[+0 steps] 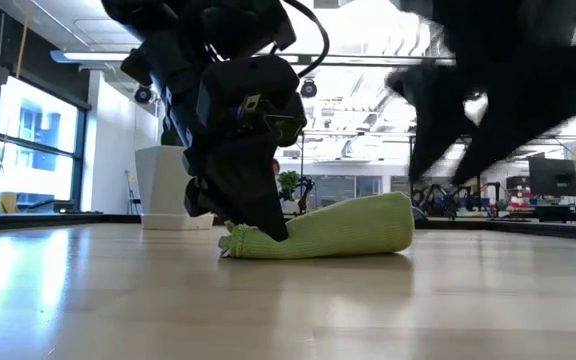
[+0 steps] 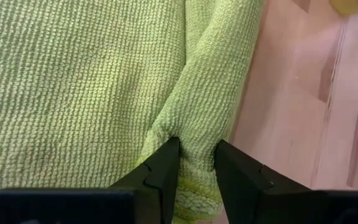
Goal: Roll microfiber towels into tight, uniform cylinder then place into a basket
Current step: Roll the light green towel
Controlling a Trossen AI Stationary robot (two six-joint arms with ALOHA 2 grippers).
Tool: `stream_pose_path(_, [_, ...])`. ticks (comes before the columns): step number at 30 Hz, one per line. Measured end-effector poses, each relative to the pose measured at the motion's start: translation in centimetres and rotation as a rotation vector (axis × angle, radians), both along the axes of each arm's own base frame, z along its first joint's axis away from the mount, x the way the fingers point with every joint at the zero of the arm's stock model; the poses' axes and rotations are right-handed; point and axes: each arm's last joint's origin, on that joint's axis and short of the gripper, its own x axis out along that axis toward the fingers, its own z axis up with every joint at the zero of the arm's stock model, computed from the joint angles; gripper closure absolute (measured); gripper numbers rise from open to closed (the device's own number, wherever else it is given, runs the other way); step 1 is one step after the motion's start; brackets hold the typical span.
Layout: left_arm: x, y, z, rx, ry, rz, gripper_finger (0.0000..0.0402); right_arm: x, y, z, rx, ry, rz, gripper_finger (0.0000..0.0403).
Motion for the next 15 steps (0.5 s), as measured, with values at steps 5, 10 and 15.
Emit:
stream_pose_path(5, [0.0,0.0,0.0,-0.001,0.002,-0.007,0.0307,0.8,-0.5,2.2,-0.030,-0.119,-0.041,0.0231])
stream_pose_path(10, [-0.1,0.1,0.0,-0.002,0.012,-0.003,0.0307,2.1,-2.1,0.6,-0.033,-0.081,-0.094,0.0231])
stream_pose_path(15, [-0.3,0.2,-0.1,0.023,0.033,0.012,0.0307,2.8,-3.1,-0.6,-0.005,-0.026,-0.104,0.0231])
